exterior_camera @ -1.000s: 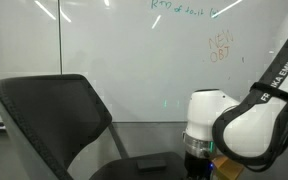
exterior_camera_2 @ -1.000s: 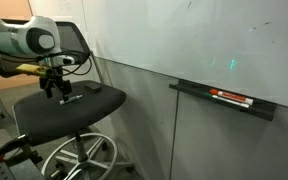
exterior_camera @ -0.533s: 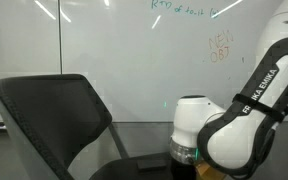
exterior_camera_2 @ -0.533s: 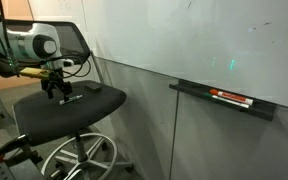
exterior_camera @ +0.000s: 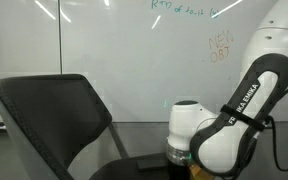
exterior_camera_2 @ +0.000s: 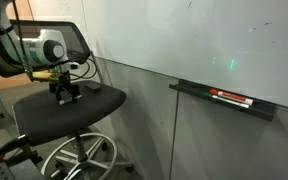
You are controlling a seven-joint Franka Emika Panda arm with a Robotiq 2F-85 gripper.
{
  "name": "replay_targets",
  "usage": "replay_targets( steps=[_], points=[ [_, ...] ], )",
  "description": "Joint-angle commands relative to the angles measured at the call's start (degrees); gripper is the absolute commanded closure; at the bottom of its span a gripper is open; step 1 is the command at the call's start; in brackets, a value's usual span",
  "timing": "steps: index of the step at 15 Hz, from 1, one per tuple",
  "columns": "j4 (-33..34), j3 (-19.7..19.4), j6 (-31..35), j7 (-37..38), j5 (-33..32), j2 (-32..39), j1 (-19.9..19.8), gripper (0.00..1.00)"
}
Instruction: Use the marker on the chair to draw on the whiteboard
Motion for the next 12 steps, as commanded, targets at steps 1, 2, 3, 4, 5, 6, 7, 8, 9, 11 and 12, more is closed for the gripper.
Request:
replay_targets(
  steps=[1, 2, 3, 4, 5, 6, 7, 8, 9, 11, 12],
  points=[
    [2.29, -2.0, 0.38, 0.95, -2.27, 1.3, 1.54, 0.26],
    [2.36, -2.19, 0.39, 0.85, -2.59, 1.38, 1.59, 0.27],
    [2.21, -2.21, 0.3, 0.7, -2.59, 1.32, 1.43, 0.29],
    [2.06, -2.28, 0.16, 0.79, -2.57, 1.19, 1.36, 0.36],
    [1.94, -2.24, 0.12, 0.73, -2.49, 1.01, 1.23, 0.46],
    [1.77, -2.2, -0.04, 0.62, -2.38, 0.81, 1.06, 0.53],
    [1.58, -2.36, -0.29, 0.66, -2.43, 0.47, 1.03, 0.61],
    [1.48, -2.32, -0.34, 0.51, -2.32, 0.26, 0.84, 0.68],
    [1.38, -2.57, -0.53, 0.63, -2.45, 0.05, 0.89, 0.74],
    [1.18, -2.76, -1.19, 0.7, -2.4, -0.38, 0.8, 0.9],
    [1.1, -2.77, -1.42, 0.67, -2.35, -0.56, 0.73, 0.99]
  ],
)
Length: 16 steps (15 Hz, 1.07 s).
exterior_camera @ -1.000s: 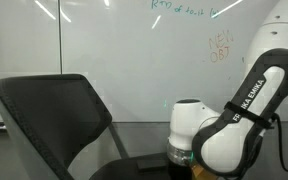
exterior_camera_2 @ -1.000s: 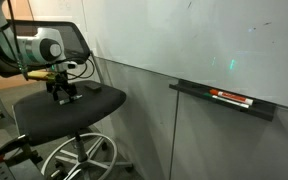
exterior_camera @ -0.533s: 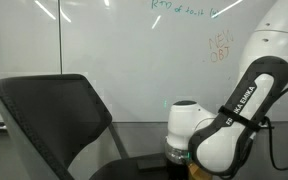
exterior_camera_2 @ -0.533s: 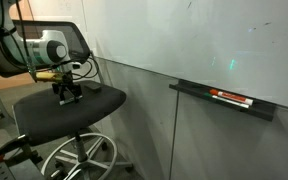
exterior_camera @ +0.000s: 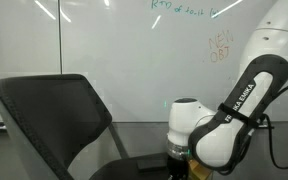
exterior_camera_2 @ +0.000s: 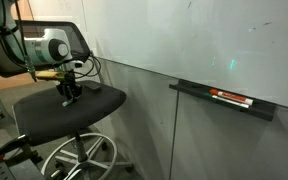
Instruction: Use the marker on the chair to draw on the whiteboard
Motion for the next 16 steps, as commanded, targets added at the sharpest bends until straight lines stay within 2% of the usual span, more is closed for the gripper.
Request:
replay_targets(
  steps=[1, 2, 5, 11, 16],
  points=[
    [-0.46, -0.45, -1.56, 0.56, -0.93, -1.05, 0.19, 0.97],
    [-0.49, -0.4, -1.92, 0.54, -0.96, -1.25, 0.23, 0.94],
    [-0.46, -0.36, -4.11, 0.34, -1.32, -2.32, 0.24, 0.94],
    [-0.11, 2.21, -12.02, -1.95, 0.39, -5.48, -2.93, 0.94],
    [0.98, 1.17, -15.8, -0.27, -2.58, -9.13, -3.57, 0.94]
  ],
)
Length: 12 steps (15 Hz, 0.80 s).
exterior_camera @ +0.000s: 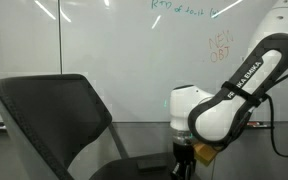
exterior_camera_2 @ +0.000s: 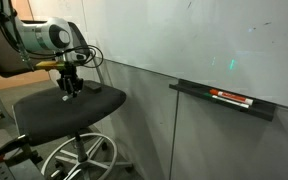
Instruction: Use the marker on the chair to draw on the whiteboard
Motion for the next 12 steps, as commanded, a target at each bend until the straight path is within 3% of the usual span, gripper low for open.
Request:
replay_targets(
  steps=[1, 12],
  points=[
    [1.16, -0.48, -3.46, 1.03, -3.25, -3.66, -1.15, 0.94],
    [8.06, -5.28, -3.88, 8.78, -14.71, -6.84, -5.43, 0.94]
  ],
)
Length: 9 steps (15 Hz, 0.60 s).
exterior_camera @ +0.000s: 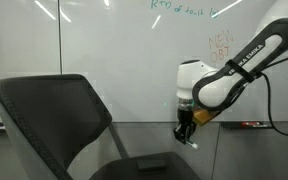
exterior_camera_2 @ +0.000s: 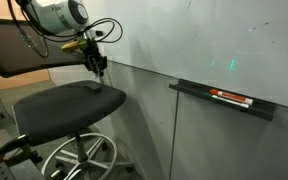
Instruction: Use the marker on the chair to draw on the whiteboard
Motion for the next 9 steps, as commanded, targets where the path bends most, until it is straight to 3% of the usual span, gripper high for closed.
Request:
replay_targets(
  steps=[1, 9],
  points=[
    [2.1, -0.84, -1.2, 3.65, -3.84, -1.7, -0.6, 0.94],
    [1.24, -0.38, -4.51, 3.86, -6.52, -7.02, -3.06, 0.94]
  ],
)
